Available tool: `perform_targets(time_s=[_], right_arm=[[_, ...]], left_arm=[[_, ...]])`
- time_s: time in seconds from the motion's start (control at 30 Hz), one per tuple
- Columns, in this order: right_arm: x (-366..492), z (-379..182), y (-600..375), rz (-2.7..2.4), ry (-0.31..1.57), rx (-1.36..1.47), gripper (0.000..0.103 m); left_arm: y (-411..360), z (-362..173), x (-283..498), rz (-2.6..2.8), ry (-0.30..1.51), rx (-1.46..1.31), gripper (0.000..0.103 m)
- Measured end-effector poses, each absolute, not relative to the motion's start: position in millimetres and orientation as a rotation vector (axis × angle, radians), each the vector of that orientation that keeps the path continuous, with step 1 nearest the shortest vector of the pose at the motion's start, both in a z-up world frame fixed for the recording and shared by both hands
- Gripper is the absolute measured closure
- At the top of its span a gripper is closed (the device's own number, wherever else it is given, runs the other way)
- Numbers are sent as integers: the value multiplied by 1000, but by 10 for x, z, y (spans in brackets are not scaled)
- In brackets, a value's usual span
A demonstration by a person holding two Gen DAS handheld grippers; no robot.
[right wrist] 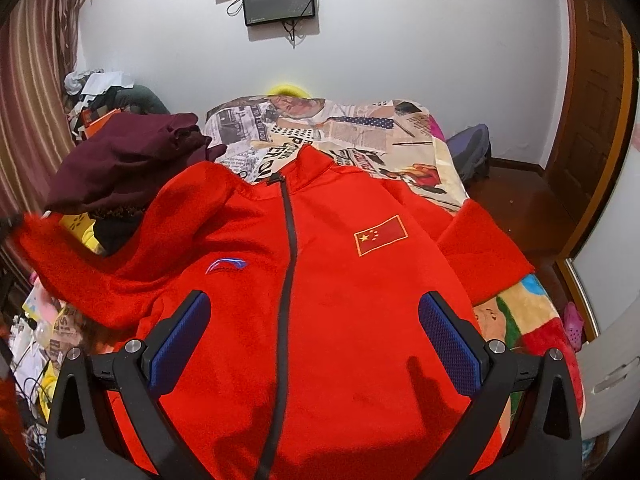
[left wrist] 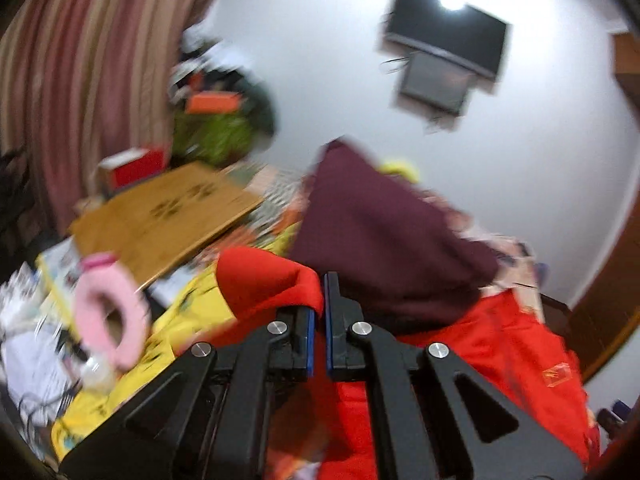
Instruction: Fold large clothes
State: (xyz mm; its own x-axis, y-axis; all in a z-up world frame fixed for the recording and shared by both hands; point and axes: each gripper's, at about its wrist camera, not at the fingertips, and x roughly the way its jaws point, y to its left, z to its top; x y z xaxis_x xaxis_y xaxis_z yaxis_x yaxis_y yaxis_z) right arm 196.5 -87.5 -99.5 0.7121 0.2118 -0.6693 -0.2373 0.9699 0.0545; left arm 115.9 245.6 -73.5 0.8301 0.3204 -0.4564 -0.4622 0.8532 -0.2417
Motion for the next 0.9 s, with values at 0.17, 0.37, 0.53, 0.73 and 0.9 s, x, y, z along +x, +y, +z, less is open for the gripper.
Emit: perform_targets(time_s=[0.17,0.37,0.53,0.73,0.9], right_arm=[[1969,-969,-1005,246,722,-15,0],[2000,-990,-1190,232,726,3,0],[2009,-1008,-1363,212,726,8,0],[2024,-1030,-1529,191,738,16,0],[2022,-1048,-1581,182,748,-8,0]], left_arm=[[1905,-417,1465,253,385,-257,101],[1143,-358,1870,36,422,-133,101],[538,-529,2237,-161,534,-64,101],[-90,-1025,2480,-302,728,19,101],[-418,-1585,2557,-354,895,94,101]])
